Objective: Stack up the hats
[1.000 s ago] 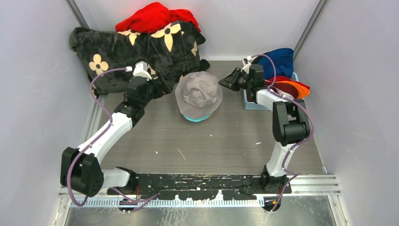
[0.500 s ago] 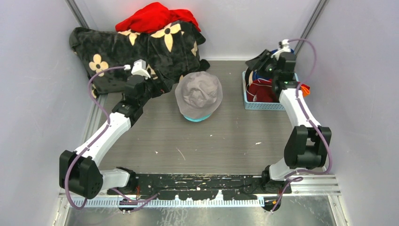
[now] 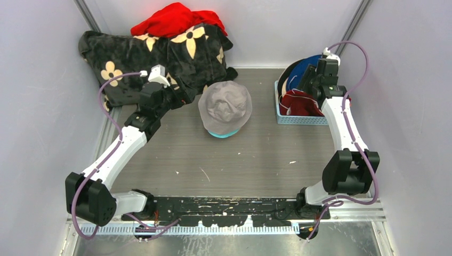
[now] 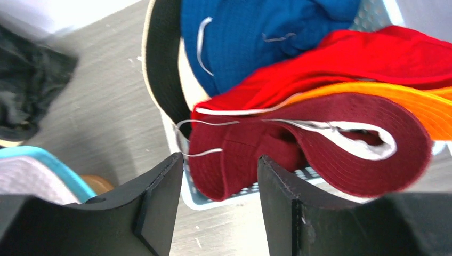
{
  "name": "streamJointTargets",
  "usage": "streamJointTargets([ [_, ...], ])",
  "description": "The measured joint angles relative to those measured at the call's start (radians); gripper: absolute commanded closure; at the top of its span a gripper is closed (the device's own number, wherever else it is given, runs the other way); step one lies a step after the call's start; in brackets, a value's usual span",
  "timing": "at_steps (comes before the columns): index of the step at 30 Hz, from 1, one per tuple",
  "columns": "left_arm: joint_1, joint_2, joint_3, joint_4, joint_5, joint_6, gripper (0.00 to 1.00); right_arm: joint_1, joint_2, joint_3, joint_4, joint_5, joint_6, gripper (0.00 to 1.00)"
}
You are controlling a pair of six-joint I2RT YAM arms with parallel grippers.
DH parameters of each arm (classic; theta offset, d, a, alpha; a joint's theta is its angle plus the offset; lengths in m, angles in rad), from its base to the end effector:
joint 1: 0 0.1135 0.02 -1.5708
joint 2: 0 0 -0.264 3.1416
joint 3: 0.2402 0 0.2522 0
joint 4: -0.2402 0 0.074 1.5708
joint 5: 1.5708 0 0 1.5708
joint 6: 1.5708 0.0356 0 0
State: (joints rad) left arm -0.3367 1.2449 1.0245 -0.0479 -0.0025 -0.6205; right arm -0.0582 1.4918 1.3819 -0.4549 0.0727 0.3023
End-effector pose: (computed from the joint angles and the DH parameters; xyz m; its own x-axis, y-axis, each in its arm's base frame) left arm 0.2769 -0.0968 0.3395 -0.3943 -0.4780 -0.7849 0.1215 0.8195 -0.5601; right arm 0.3410 -0.0225 0.3508 -0.4746 0.3251 -0.8180 0.2730 0.9378 0.2144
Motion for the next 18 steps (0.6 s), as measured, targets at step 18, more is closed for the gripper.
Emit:
streamJointTargets([
  [18,0.000,0.000,0.000,-0.019,0.008,0.016,0.08,-0.017,0.111,-0.039,-0.099,0.216,-0.066,0.38],
])
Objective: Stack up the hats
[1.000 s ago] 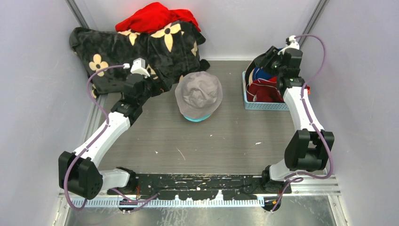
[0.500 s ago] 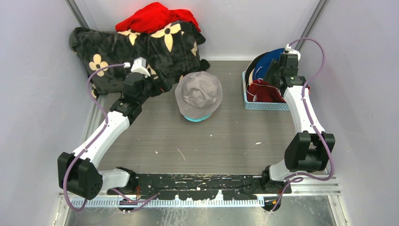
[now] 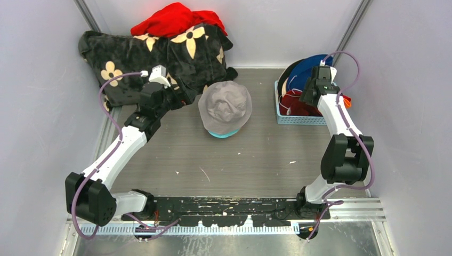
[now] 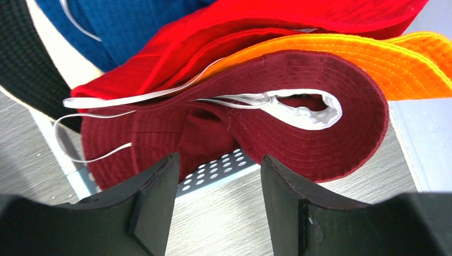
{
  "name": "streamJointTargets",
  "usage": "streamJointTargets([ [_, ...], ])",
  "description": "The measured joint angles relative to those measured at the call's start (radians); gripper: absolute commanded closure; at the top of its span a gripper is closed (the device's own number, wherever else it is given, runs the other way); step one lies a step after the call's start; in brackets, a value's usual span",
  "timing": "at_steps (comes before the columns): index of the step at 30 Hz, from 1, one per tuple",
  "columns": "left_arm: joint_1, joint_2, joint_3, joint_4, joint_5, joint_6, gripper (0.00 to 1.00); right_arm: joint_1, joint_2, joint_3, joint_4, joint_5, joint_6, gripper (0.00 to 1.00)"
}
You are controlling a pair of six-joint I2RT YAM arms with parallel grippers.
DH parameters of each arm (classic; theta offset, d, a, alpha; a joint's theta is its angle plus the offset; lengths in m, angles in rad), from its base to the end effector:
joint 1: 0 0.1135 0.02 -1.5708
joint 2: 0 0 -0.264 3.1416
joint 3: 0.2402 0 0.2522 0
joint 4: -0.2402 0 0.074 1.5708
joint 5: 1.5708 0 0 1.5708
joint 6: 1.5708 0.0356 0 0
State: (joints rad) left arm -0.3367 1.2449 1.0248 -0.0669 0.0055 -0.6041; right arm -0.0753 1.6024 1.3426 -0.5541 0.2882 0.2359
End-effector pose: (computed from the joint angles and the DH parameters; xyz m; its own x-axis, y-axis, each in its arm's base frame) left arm 0.2762 -0.0969 0.3376 -0.4104 -0.4582 -0.7885 0.1242 0.8285 -0.5461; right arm 0.3530 -0.0368 0.2938 -0.6425 0.2732 -0.7159 0.4288 0.9025 -0.0404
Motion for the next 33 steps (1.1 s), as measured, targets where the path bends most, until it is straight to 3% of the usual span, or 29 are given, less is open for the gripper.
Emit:
streamJointTargets([
  [9,0.000,0.000,0.008,-0.010,0.000,0.010,0.08,-0.041,0.082,0.000,0.018,0.033,-0.006,0.40],
  [12,0.000,0.001,0.014,-0.014,0.000,0.010,0.08,-0.052,0.118,0.000,0.025,0.038,-0.011,0.45],
  [14,0.000,0.002,0.020,-0.014,0.000,0.011,0.08,-0.056,0.136,0.000,0.026,0.047,-0.018,0.61],
  [17,0.000,0.002,0.023,-0.014,0.000,0.011,0.08,-0.058,0.151,0.000,0.028,0.060,-0.025,0.96],
  [18,0.000,0.002,0.024,-0.014,0.000,0.011,0.08,-0.058,0.152,0.000,0.030,0.064,-0.023,0.99],
  [27,0.000,0.005,0.024,-0.015,0.000,0.010,0.08,0.006,0.056,0.027,0.016,0.083,-0.047,0.99],
  [33,0.000,0.002,0.026,-0.024,-0.005,0.011,0.08,0.091,0.000,0.304,-0.068,-0.062,-0.055,0.99],
])
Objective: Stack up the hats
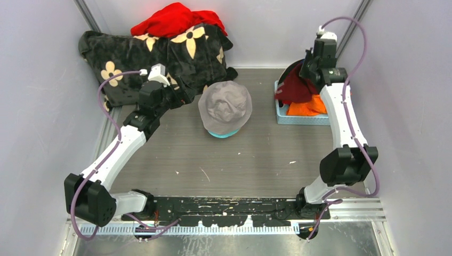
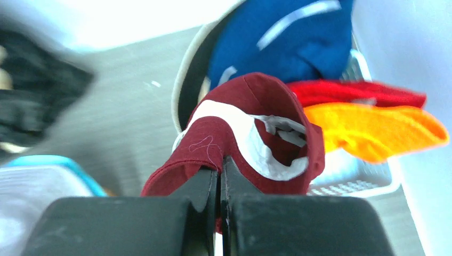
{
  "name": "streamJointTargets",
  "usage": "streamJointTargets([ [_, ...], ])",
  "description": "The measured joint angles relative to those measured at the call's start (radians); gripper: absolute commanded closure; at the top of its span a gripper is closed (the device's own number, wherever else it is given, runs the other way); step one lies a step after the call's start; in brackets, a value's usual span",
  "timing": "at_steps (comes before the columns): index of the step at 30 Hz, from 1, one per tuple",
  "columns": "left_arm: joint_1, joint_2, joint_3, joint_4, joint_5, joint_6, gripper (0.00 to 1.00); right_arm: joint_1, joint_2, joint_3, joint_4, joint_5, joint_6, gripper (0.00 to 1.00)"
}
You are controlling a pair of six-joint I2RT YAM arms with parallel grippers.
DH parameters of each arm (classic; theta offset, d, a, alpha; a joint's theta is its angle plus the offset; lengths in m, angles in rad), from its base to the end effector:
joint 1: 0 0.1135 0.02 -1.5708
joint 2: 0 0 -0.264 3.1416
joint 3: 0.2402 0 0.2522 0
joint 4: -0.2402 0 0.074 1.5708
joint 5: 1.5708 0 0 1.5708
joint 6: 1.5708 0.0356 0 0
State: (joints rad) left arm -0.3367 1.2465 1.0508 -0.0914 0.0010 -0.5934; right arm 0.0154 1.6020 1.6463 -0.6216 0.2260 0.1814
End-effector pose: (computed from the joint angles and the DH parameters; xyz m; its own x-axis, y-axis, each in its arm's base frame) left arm 0.2765 -0.0968 0.3439 -0.4068 -0.4500 -0.7950 0.1252 0.8345 -0.5365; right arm 0.3615 -0.0024 0.3888 -0.5056 0.1681 -0.8463 0.2684 0.9628 0.0309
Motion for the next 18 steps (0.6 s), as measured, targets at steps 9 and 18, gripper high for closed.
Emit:
streamJointTargets([
  [9,0.000,-0.022,0.013,-0.026,-0.018,0.003,0.08,-0.006,0.017,0.339,-0.084,-0.346,0.028,0.99],
  [18,0.000,-0.024,0.023,-0.050,-0.024,0.007,0.09,-0.006,0.115,0.411,-0.085,-0.620,0.097,0.99],
])
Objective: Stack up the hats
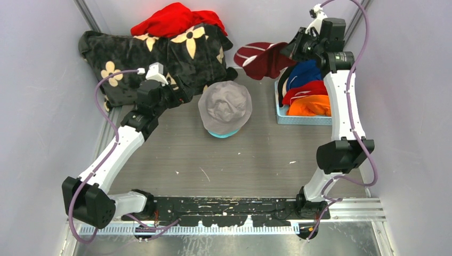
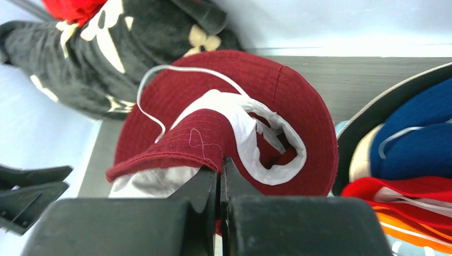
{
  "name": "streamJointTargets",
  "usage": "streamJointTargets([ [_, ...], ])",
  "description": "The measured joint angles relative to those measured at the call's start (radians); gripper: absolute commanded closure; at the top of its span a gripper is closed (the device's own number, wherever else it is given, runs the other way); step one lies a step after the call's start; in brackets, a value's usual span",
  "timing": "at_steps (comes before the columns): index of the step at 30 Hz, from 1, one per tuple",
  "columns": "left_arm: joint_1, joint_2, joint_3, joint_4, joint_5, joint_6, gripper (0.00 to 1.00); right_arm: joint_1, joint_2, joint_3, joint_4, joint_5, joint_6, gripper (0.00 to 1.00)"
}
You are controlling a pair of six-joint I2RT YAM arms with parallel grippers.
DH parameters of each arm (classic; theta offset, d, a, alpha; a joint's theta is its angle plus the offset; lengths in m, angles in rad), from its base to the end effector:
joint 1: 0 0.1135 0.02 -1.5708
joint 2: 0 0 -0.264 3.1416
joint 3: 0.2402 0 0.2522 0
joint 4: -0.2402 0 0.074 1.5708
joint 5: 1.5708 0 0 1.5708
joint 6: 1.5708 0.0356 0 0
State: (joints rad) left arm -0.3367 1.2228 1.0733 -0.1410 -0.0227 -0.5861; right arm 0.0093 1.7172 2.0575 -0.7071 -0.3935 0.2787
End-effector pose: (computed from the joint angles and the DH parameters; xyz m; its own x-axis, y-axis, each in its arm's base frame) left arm 0.2703 -0.0938 0.3531 -0.3966 -0.4471 -0.8018 0.1085 0.8444 -0.5245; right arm 0.3690 0.0171 0.4747 -0.4456 0.2500 -0.8596 -0.2537 0.8856 0.3890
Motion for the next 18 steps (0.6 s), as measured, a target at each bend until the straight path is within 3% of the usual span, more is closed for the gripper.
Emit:
streamJointTargets([
  [11,0.000,-0.003,0.010,-0.007,-0.003,0.018,0.09,-0.005,0.049,0.000,0.085,-0.302,0.142,0.99],
  [18,0.000,-0.003,0.024,-0.011,-0.003,0.018,0.09,-0.018,0.092,0.031,0.141,-0.347,0.247,0.99],
])
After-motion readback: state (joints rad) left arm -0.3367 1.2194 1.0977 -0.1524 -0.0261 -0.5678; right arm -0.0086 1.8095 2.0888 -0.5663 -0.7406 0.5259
